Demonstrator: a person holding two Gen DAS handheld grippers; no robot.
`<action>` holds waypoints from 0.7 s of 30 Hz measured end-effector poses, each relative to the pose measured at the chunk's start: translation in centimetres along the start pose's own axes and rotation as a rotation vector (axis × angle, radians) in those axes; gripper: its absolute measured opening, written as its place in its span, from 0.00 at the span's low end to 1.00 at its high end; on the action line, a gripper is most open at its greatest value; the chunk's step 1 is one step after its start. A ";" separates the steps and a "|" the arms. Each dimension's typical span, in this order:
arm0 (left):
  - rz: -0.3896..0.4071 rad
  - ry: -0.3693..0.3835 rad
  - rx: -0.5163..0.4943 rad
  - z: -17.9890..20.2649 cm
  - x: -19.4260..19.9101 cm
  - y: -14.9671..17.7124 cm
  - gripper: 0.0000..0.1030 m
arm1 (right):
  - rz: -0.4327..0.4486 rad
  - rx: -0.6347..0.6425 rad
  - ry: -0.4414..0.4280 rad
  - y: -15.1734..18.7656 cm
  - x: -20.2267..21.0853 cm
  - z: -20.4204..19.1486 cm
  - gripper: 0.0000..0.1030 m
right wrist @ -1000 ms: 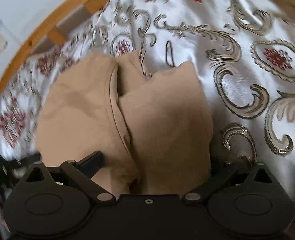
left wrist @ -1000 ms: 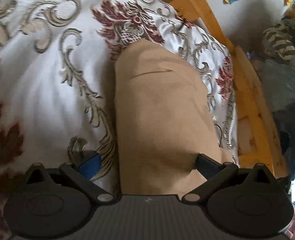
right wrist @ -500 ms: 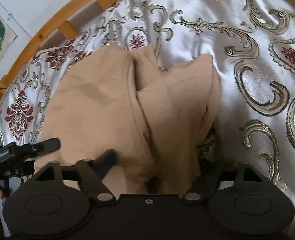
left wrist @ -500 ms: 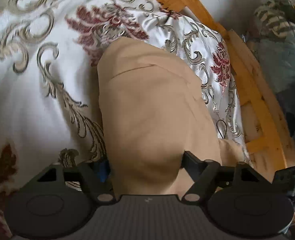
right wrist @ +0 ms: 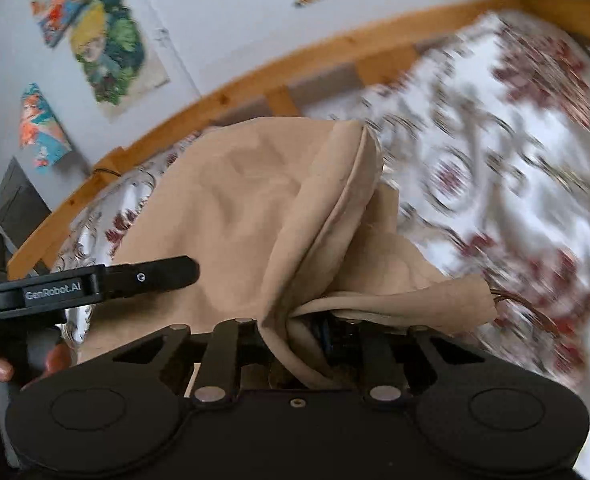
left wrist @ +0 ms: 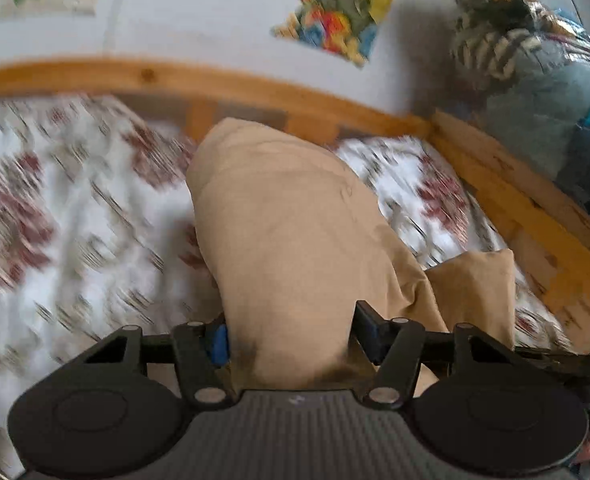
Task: Fold large clothes
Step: 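Release the jacket with the right tool and lift both tools away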
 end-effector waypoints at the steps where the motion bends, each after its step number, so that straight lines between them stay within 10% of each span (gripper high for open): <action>1: 0.018 -0.018 -0.002 -0.6 0.2 -0.3 0.62 | 0.029 0.012 -0.009 -0.1 -0.5 -0.7 0.21; 8: -0.143 -0.315 0.105 -5.4 -4.9 2.9 0.73 | -0.070 0.079 0.063 2.4 -6.6 -1.0 0.25; 21: -0.149 -0.363 0.157 -5.0 -3.6 3.5 0.84 | -0.044 0.035 0.153 1.5 -4.8 1.6 0.70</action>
Point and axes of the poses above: each gripper's, at about its wrist camera, not at the fingertips, and x roughly against the way its jaws point, z to its right, y to its underside, the point moved 1 cm from there along -x, roughly the way its jaws point, and after that the axes turned 7 degrees about z, right-handed, at the moved point
